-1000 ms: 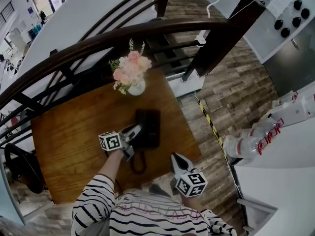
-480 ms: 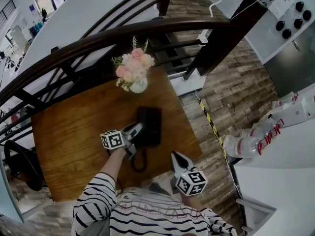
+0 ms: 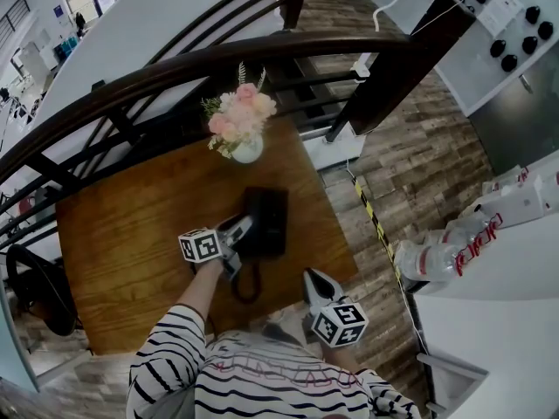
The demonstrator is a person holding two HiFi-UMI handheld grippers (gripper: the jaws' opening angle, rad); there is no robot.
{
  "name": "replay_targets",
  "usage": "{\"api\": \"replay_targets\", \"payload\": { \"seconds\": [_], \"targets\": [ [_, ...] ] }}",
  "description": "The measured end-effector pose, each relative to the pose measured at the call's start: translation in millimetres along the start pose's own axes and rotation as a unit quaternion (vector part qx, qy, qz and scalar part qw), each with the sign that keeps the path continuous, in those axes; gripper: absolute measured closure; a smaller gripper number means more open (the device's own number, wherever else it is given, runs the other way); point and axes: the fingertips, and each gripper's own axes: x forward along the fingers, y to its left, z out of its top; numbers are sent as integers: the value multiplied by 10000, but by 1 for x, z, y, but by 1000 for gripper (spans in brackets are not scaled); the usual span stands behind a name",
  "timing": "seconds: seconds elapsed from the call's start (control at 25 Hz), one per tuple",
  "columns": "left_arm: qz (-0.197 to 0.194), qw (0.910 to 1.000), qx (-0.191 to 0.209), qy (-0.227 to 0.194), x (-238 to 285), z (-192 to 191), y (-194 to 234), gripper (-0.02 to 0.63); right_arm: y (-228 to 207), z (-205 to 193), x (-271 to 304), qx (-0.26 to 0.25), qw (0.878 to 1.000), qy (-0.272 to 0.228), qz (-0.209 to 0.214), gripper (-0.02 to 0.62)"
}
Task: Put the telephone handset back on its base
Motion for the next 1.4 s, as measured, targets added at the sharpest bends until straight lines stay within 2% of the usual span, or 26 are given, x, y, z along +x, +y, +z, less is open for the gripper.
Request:
{"api": "replay_targets", "payload": {
  "seconds": [0.44,0.8,0.88,1.4],
  "targets": [
    [119,9996,257,-25,-9,-1,-11,471,-2,1,-4,-5,10000,-16,42,595],
    [358,9971,668,109,-18,-11,-15,504,2,-1,-4,3,9999,-17,143,595],
    [415,9967,685,105,-17,-10,-13,538,1,-1,-6,0,9999,-20,142,595],
    [267,9985,460,84,-15,-8,-12,545,-4,-3,-10,2,10000,8,94,595]
  ]
}}
